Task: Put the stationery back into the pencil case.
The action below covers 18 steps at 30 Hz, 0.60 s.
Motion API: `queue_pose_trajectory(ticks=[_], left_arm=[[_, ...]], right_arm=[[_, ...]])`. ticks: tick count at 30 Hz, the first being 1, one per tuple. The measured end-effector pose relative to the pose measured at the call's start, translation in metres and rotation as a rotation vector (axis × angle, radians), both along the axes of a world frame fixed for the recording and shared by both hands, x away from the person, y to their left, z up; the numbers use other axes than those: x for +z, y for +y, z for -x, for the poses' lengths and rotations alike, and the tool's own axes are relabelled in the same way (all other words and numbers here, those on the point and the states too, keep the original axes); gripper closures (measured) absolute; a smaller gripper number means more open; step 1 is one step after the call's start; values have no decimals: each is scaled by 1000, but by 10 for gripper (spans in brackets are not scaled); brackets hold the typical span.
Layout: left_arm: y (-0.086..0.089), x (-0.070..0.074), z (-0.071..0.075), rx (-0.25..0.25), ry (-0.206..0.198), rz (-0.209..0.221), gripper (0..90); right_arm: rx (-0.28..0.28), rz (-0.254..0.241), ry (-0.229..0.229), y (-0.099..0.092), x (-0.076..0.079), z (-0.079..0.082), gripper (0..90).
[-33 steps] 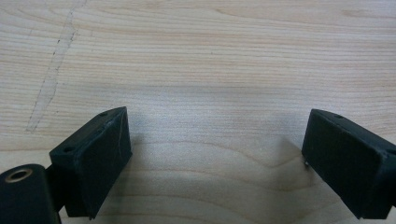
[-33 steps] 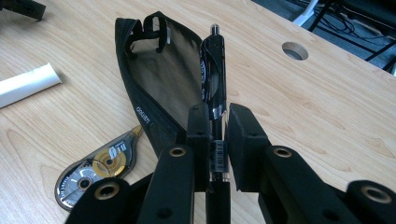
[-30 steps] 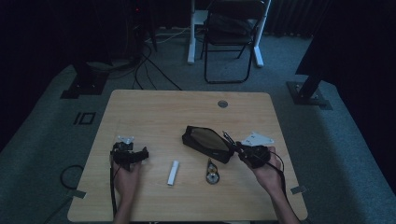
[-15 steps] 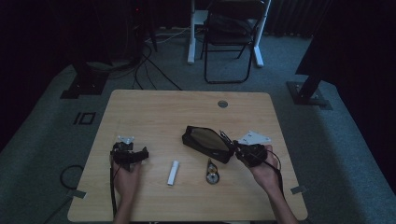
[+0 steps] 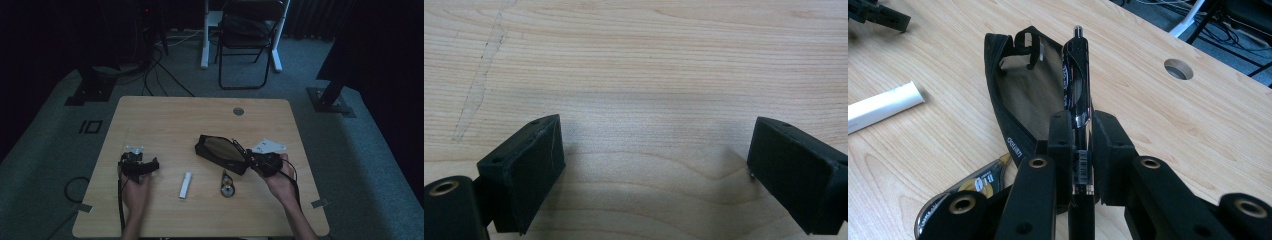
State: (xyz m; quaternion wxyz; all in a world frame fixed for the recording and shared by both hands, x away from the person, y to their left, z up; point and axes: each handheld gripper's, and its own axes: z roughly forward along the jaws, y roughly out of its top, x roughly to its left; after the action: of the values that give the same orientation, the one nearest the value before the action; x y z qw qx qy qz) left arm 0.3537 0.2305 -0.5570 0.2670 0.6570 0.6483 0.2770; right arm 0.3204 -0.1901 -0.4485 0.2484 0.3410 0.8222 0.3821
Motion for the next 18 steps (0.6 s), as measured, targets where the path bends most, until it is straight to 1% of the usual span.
queue_pose_trajectory(ticks=[12, 18], left_arm=[[0, 0, 0, 0, 0, 0, 83], [0, 0, 0, 0, 0, 0, 83]], right_arm=[[14, -1, -3, 4, 1, -6, 799], [31, 4, -5, 7, 1, -9, 799]])
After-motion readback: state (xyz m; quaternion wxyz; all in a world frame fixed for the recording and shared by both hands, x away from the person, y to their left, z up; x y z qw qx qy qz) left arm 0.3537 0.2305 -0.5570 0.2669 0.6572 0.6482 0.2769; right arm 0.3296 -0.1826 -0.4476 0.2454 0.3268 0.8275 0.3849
